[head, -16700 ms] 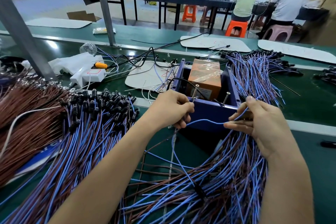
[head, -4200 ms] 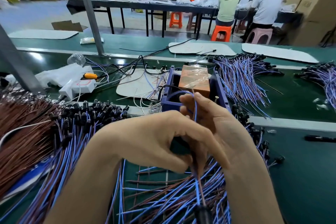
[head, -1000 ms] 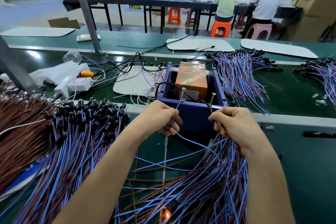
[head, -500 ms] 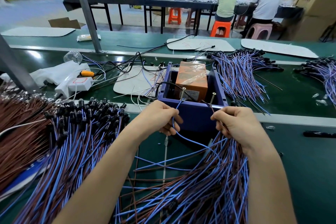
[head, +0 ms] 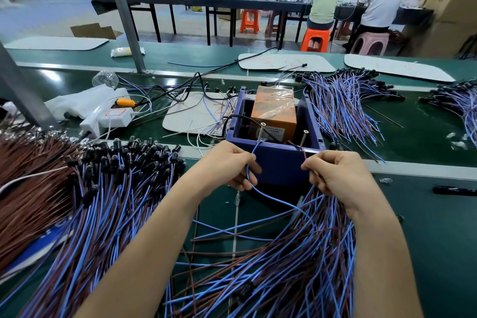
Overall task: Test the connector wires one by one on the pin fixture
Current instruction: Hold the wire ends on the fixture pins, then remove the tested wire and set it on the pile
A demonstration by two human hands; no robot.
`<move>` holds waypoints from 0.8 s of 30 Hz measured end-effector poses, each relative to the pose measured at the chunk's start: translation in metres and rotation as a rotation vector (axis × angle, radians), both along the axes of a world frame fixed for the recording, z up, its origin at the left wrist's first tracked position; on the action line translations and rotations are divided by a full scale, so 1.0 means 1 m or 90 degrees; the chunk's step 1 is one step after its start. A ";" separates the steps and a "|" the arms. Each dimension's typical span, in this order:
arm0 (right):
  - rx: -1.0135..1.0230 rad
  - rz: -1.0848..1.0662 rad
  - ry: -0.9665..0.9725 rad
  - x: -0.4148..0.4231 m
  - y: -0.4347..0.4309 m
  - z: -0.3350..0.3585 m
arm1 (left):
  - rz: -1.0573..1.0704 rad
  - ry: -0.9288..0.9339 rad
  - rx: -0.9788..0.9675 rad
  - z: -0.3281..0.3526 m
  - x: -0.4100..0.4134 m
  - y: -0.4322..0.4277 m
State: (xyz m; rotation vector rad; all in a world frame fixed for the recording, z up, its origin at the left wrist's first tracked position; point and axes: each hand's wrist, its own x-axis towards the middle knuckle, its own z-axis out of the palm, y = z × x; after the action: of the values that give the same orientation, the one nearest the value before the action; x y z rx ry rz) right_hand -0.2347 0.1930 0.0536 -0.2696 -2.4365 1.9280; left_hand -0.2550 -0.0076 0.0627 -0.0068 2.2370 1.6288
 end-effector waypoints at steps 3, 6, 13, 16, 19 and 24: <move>-0.004 0.001 0.002 0.000 0.000 0.000 | -0.001 0.002 0.000 0.000 0.001 0.000; -0.005 0.001 0.002 0.000 0.000 -0.001 | -0.005 0.001 -0.002 0.000 0.001 0.000; 0.009 0.011 0.009 -0.001 0.001 -0.002 | -0.010 -0.007 -0.002 0.002 0.000 0.000; 0.020 0.017 0.011 0.000 0.001 -0.001 | -0.011 -0.007 -0.002 0.002 0.000 0.000; 0.021 0.014 0.012 0.000 0.000 -0.001 | -0.012 -0.005 -0.006 0.003 0.001 0.000; 0.020 0.008 0.009 0.001 -0.001 0.001 | -0.014 -0.002 -0.015 0.003 0.002 0.000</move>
State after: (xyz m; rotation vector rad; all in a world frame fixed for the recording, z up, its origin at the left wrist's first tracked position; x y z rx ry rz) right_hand -0.2332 0.1922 0.0542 -0.2398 -2.4624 1.8878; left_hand -0.2533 -0.0078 0.0659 0.0094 2.2461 1.5904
